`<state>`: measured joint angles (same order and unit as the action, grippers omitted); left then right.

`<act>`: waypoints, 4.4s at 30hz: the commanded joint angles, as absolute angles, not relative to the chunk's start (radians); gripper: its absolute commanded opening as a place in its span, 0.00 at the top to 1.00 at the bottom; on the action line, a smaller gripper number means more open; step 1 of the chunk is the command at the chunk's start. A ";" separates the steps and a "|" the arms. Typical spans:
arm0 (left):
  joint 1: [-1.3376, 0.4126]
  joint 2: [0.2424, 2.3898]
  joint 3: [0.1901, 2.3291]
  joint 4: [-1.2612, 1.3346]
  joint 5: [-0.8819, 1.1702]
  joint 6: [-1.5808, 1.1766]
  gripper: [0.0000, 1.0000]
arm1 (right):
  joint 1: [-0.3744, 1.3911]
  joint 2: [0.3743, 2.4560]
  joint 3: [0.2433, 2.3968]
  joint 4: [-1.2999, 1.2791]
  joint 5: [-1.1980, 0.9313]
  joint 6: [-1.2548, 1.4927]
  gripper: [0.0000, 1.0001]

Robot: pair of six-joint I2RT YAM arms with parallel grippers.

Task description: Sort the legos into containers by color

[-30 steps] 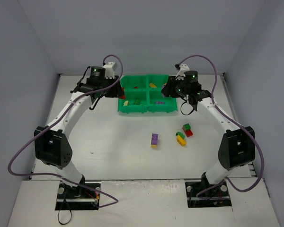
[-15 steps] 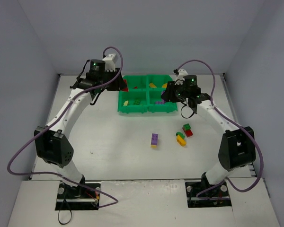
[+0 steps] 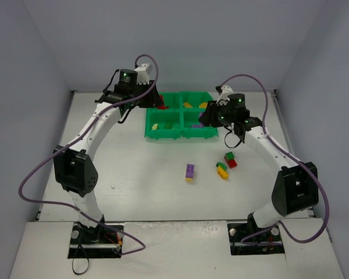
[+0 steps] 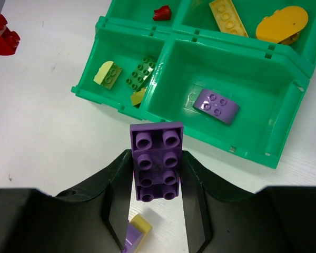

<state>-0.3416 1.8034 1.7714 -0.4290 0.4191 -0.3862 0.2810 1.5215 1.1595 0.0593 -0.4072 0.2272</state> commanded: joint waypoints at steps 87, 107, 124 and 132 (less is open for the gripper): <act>-0.308 2.242 2.305 -0.419 0.235 -0.307 0.81 | 0.265 1.235 1.014 0.029 -0.259 0.328 0.32; -0.307 2.081 2.251 -0.420 0.284 -0.360 0.32 | 0.265 1.192 0.970 -0.149 -0.100 0.339 0.50; -0.705 1.470 1.502 -0.606 0.177 -0.515 0.23 | 0.348 1.216 0.842 -0.167 -0.034 0.474 0.50; -0.906 1.601 1.463 -0.684 -0.032 -0.656 0.19 | 0.314 1.178 0.824 -0.170 0.018 0.532 0.46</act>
